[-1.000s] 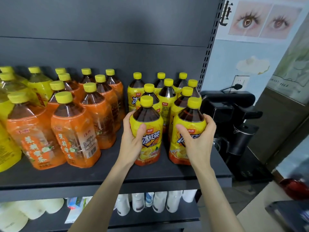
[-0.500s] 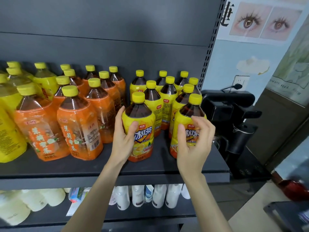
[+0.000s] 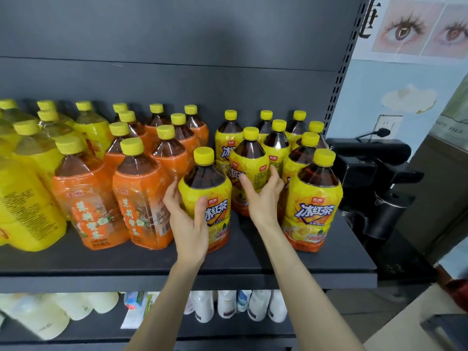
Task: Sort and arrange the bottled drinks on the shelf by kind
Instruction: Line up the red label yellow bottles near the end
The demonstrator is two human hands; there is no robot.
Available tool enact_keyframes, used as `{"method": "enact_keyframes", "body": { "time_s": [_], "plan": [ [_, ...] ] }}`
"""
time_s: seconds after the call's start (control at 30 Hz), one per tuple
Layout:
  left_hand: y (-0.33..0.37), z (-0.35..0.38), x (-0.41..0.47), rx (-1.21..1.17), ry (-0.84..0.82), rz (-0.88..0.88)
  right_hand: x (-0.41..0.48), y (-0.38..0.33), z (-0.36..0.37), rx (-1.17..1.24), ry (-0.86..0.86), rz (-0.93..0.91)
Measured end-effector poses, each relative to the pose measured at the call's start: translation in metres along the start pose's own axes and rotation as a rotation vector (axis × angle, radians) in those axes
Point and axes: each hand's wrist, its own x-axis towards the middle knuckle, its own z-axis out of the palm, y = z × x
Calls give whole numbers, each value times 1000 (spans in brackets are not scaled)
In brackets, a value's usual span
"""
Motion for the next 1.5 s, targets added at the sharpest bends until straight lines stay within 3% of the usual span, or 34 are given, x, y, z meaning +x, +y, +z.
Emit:
{"method": "enact_keyframes", "body": {
  "time_s": [0.13,0.33,0.6,0.9,1.07,1.5],
  "plan": [
    [-1,2,-1,0,49,20,10,6,9,-98,100,-53],
    [-6,2,-2,8,76,24,16,14,7,98,-38,-66],
    [-9,1,-1,27,65,32,31,18,18,25,-29,-79],
    [-13,8,7,-3,-90,-24,25,18,12,251,-208,103],
    [-21,28,20,-28,-210,-105,8,21,2,482,-374,147],
    [-40,48,58,-84,-301,-414,22,25,20,299,-337,46]
  ]
}}
